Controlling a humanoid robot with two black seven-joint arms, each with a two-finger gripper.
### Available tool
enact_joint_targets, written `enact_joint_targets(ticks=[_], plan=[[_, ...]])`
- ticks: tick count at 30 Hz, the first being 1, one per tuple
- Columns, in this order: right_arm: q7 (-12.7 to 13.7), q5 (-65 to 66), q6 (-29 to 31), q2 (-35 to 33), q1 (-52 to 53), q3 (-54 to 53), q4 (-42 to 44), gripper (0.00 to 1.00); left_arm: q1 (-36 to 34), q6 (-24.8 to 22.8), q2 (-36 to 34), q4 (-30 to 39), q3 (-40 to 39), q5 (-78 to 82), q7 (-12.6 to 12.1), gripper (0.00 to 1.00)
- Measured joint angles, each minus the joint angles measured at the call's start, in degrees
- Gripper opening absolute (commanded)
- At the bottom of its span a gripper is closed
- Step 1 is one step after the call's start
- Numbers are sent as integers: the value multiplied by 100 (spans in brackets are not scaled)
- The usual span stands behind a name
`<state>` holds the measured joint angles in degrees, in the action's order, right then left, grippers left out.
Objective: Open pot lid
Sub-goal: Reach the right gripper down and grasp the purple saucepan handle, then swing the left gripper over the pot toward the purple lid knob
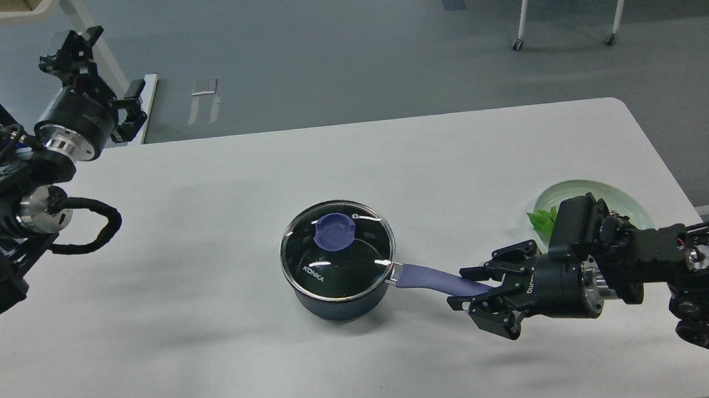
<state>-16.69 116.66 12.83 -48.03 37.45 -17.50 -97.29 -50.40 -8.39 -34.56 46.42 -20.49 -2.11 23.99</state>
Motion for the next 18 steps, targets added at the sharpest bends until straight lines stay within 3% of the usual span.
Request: enact_joint_targets(ticks=[11,18], plan=[[-2,5,1,-15,34,3,2,23,-11,-4,8,7,-9,33,-29,99],[-1,1,-1,-52,81,-11,25,21,-12,-40,21,273,38,303,-65,99]])
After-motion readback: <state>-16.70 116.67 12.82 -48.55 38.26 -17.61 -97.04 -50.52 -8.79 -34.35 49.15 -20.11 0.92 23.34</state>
